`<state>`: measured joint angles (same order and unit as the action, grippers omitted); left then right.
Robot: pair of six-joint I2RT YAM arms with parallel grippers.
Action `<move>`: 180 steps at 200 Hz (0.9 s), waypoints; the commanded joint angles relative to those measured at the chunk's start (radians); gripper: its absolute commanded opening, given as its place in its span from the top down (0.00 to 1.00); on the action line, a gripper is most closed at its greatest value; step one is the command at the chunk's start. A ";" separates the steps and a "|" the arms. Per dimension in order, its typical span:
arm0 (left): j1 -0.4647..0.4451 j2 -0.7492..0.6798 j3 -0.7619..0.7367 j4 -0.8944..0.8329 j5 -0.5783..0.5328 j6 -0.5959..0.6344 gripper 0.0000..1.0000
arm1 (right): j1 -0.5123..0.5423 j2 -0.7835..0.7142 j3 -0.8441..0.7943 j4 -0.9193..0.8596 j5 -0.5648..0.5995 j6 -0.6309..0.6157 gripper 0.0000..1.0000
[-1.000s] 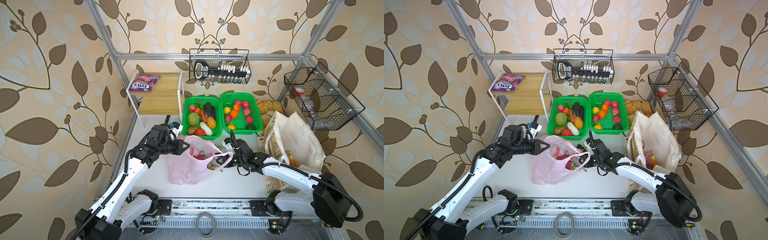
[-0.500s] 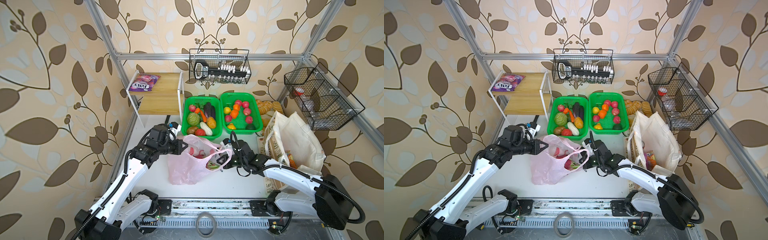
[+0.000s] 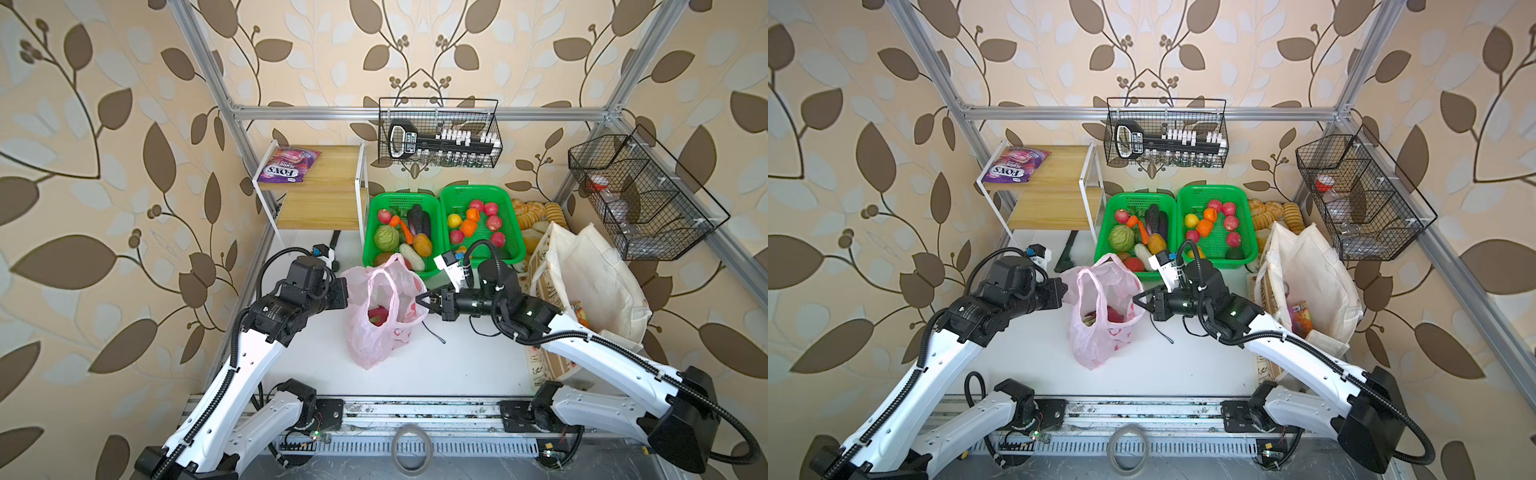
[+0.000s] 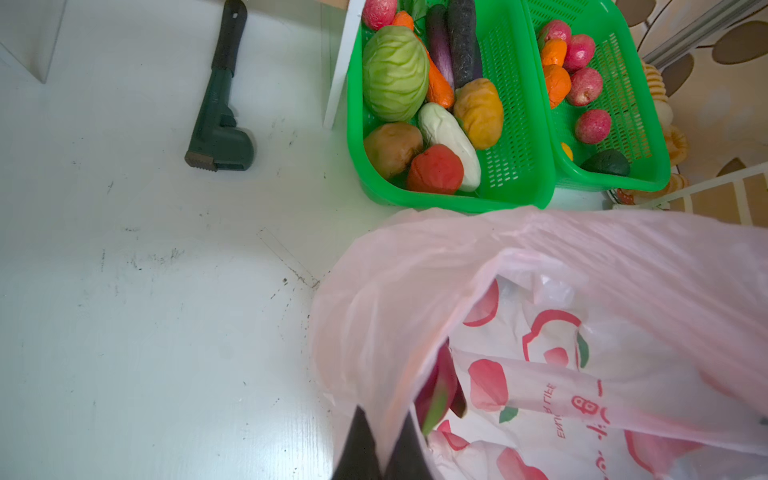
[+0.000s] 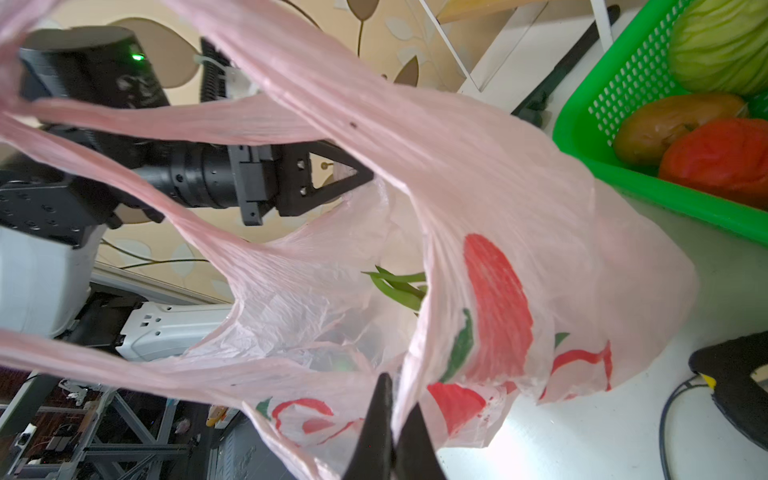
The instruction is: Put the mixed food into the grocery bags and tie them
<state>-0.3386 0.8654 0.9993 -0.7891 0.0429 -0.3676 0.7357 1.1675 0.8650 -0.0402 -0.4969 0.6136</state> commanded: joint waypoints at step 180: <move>0.009 0.001 0.052 0.013 -0.029 0.003 1.00 | -0.084 -0.046 0.094 -0.247 0.321 -0.120 0.48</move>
<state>-0.3386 0.8711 1.0554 -0.8127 -0.0071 -0.3603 0.6880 1.1725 0.9024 -0.2001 -0.2916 0.5545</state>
